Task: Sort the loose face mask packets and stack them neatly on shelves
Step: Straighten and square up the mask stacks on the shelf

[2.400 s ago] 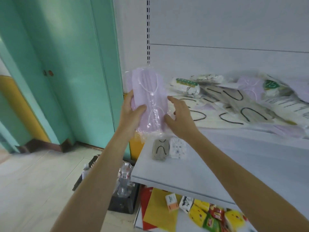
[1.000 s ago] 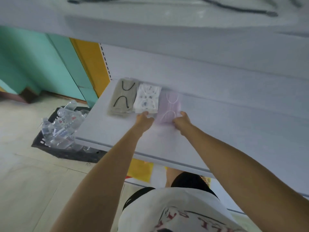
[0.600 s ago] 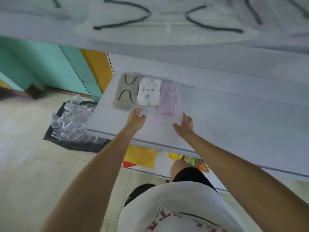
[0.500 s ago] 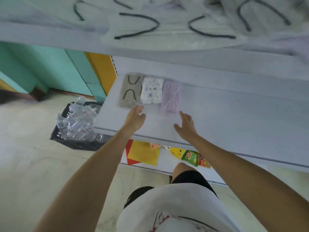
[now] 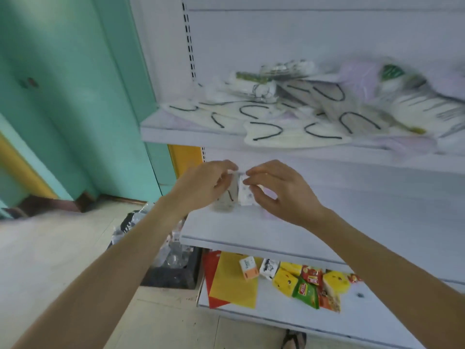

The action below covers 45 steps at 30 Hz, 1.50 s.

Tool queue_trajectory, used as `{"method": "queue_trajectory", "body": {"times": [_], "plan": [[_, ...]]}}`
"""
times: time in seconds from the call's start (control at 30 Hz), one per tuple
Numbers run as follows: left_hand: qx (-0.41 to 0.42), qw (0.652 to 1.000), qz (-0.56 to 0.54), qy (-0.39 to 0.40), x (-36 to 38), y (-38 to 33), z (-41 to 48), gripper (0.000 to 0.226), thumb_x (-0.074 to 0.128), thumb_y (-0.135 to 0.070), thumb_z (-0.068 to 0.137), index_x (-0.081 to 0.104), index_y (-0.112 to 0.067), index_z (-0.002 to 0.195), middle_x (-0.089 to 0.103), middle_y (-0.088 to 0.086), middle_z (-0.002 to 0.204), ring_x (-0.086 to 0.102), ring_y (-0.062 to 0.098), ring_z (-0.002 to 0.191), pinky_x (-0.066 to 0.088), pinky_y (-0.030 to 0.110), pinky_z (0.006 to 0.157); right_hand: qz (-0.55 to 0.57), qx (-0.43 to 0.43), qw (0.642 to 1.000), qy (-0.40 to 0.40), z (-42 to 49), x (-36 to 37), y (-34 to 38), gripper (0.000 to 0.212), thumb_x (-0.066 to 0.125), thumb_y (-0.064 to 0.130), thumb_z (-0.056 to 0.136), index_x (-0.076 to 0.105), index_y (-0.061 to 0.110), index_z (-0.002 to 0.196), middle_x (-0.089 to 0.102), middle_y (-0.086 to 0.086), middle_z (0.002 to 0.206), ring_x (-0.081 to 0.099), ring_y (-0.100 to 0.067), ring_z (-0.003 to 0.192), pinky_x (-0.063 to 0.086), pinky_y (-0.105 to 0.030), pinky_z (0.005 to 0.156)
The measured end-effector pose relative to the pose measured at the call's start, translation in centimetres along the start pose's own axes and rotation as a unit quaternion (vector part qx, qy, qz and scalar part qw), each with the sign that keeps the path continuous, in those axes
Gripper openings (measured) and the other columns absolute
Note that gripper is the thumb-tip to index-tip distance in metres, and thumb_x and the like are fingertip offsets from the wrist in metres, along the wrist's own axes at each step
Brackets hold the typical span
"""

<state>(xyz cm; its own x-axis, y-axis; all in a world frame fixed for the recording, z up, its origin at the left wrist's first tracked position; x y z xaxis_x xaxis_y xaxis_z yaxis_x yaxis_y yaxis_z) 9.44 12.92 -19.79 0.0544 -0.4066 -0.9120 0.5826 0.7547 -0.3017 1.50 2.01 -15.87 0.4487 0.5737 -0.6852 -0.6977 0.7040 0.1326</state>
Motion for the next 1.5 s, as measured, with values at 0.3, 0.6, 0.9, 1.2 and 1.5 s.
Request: {"method": "queue_trajectory", "body": {"times": [0.3, 0.6, 0.9, 1.2, 1.5], "plan": [[0.039, 0.989, 0.03, -0.142, -6.7, -1.3, 1.9, 0.027, 0.047, -0.023, 0.096, 0.057, -0.018, 0.121, 0.056, -0.002, 0.108, 0.056, 0.015, 0.096, 0.043, 0.029, 0.069, -0.176, 0.203, 0.957, 0.107, 4.2, -1.1, -6.7, 0.042, 0.062, 0.03, 0.086, 0.059, 0.015, 0.125, 0.05, -0.008, 0.131, 0.04, -0.031, 0.124, 0.03, -0.04, 0.105], [0.007, 0.935, -0.353, -0.022, -5.0, -2.0, 3.6, 0.061, 0.073, -0.038, 0.079, 0.045, -0.025, 0.132, 0.058, -0.016, 0.115, 0.061, -0.002, 0.097, 0.05, 0.021, 0.086, 0.088, 0.249, 0.962, -0.066, 7.9, -2.7, -5.0, 0.028, 0.046, 0.022, 0.098, 0.066, 0.011, 0.114, 0.06, 0.011, 0.092, 0.051, -0.001, 0.086, 0.031, 0.002, 0.071], [-0.083, 0.85, -0.496, -0.158, -5.6, -0.9, 4.1, 0.042, 0.052, 0.005, 0.089, 0.046, -0.011, 0.127, 0.059, 0.005, 0.116, 0.064, 0.015, 0.099, 0.055, 0.035, 0.086, 0.464, 0.309, 0.829, 0.049, 8.4, 1.0, -4.2, 0.034, 0.029, 0.031, 0.102, 0.05, 0.024, 0.127, 0.055, 0.009, 0.126, 0.05, -0.003, 0.12, 0.037, -0.025, 0.105], [-0.203, 0.799, -0.377, -0.421, -10.0, 8.6, -2.1, 0.049, 0.05, -0.003, 0.091, 0.041, -0.019, 0.137, 0.054, -0.004, 0.13, 0.053, 0.023, 0.119, 0.042, 0.041, 0.104, -0.013, 0.23, 0.959, 0.168, 7.5, 4.3, -6.1, 0.06, 0.056, 0.025, 0.089, 0.033, 0.019, 0.144, 0.038, -0.001, 0.147, 0.03, -0.019, 0.135, 0.021, -0.03, 0.109], [-0.333, 0.8, -0.354, -0.353, -7.3, 13.4, -5.2, 0.044, 0.055, -0.012, 0.089, 0.049, -0.014, 0.133, 0.05, 0.003, 0.134, 0.049, 0.022, 0.12, 0.041, 0.037, 0.103, -0.037, 0.226, 0.973, 0.009, 8.5, 2.7, -6.3, 0.021, 0.05, 0.02, 0.094, 0.068, 0.014, 0.103, 0.066, -0.001, 0.098, 0.053, -0.021, 0.095, 0.037, -0.026, 0.076]]}}
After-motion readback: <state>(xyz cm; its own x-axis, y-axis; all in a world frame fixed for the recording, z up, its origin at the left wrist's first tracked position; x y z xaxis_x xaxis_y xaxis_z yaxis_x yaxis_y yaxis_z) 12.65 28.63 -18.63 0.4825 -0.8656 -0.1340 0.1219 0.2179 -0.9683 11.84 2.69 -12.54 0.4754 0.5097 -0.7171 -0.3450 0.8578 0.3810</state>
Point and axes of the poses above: each hand's wrist, its own z-axis towards the middle knuckle, its own x-axis out of the palm, y = z × x, the point moved 9 cm from there along z, towards the middle knuckle
